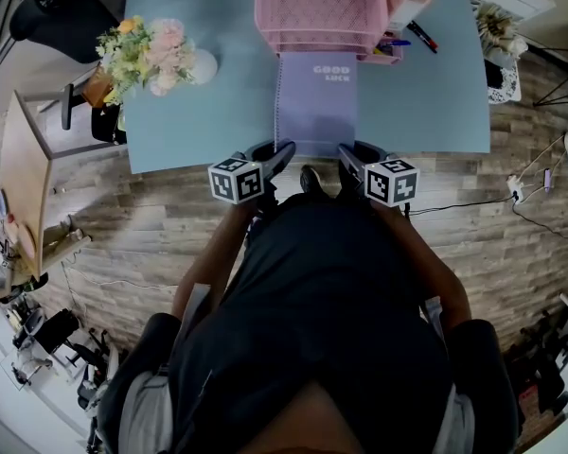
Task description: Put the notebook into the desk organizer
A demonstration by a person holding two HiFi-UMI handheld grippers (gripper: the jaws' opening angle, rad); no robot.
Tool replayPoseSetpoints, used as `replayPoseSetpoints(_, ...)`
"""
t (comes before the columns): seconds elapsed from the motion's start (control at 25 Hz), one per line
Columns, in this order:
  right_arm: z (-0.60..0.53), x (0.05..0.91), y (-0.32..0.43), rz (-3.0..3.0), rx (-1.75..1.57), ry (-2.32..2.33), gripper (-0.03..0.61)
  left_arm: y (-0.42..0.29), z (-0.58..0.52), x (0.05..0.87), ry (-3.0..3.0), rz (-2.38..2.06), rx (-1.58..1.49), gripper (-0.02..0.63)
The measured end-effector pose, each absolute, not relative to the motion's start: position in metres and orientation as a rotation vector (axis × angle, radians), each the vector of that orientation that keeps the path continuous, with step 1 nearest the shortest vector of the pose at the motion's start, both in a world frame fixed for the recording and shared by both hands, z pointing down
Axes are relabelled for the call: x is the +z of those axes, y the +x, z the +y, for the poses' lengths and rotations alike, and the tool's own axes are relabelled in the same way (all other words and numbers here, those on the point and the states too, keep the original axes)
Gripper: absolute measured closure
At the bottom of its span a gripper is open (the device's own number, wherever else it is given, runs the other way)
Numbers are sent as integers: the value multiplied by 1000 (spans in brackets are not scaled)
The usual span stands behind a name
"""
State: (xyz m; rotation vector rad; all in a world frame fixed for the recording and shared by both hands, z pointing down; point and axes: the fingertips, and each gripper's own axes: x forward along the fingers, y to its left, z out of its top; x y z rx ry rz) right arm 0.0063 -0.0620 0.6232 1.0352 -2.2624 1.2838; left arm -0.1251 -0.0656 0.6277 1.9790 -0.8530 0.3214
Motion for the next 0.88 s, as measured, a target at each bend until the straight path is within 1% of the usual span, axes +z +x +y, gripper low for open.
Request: replayPoseSetpoints(0.88,-86,629,7,-2275,1269,1067,485,-125,-90,628,2004,-855,318,449)
